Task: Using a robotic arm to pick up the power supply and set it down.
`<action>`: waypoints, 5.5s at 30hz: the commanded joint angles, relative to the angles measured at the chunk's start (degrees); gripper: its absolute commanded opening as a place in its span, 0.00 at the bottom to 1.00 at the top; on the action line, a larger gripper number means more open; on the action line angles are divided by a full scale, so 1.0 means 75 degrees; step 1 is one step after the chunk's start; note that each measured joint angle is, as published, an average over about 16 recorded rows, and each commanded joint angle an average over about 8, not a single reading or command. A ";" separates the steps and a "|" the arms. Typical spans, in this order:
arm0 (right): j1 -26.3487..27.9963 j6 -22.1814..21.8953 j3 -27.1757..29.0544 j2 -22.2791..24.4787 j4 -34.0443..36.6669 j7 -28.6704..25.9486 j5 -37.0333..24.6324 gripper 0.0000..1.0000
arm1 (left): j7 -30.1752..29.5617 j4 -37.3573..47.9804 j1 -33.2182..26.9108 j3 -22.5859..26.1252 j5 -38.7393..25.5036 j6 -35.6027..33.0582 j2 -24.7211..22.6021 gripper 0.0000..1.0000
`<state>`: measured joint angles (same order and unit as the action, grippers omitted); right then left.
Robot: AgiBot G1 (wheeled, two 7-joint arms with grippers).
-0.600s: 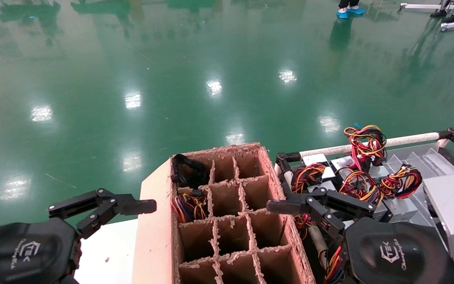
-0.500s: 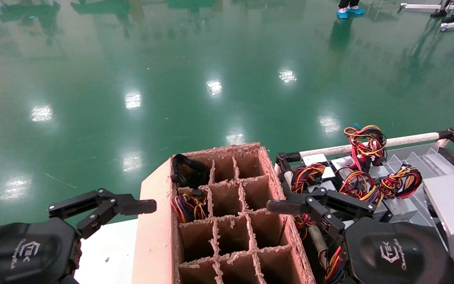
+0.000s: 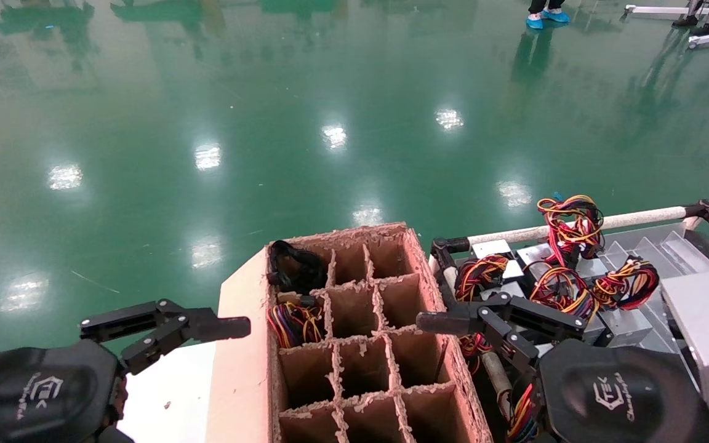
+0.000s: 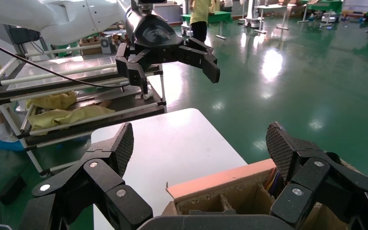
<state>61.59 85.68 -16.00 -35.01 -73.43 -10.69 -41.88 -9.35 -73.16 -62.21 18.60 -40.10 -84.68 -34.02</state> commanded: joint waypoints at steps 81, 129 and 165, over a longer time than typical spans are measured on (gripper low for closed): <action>0.2709 -0.3301 -0.2593 -0.5267 0.5277 0.1733 -0.5070 0.00 | 0.0009 0.0005 -0.0006 0.0016 0.0009 0.0003 0.0004 1.00; 0.3226 -0.1135 -0.1347 -0.3445 0.4059 0.1167 -0.2884 0.00 | 0.0014 0.0005 -0.0009 0.0026 0.0016 0.0007 0.0008 1.00; 0.5358 0.0681 -0.0827 0.2799 0.2822 0.0140 -0.2505 0.00 | 0.0018 0.0005 -0.0011 0.0033 0.0021 0.0010 0.0011 1.00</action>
<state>101.79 90.76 -22.45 -14.53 -52.09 -9.56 -61.11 -9.22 -73.12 -62.29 18.85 -39.94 -84.61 -33.94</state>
